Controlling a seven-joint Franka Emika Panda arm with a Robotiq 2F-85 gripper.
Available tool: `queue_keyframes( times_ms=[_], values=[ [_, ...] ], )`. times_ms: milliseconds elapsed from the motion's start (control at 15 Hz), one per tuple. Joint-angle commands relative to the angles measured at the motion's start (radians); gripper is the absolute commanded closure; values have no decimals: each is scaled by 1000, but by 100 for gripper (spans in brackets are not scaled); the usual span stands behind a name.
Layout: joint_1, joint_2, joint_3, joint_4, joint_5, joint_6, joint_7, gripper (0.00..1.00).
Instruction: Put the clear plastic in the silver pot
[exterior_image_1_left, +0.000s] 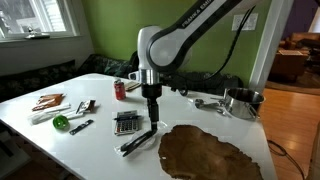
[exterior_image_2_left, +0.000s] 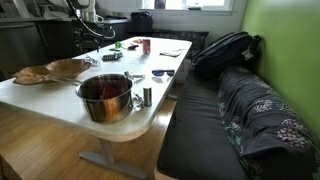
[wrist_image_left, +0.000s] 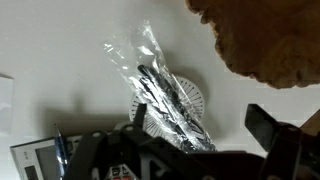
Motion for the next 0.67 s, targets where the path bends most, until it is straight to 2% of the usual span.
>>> queue_keyframes(
  times_ms=[0,133,267,467,533,600],
  values=[
    [21,79,-7,80,-52,-3,-2,4],
    [35,99,-17,105,-80,11,9,12],
    [46,124,-23,139,-101,13,14,10],
    [56,171,-19,203,-117,-11,1,16],
    [60,184,-19,220,-121,-19,-1,21],
    [63,195,-19,234,-123,-25,-1,36]
  ],
)
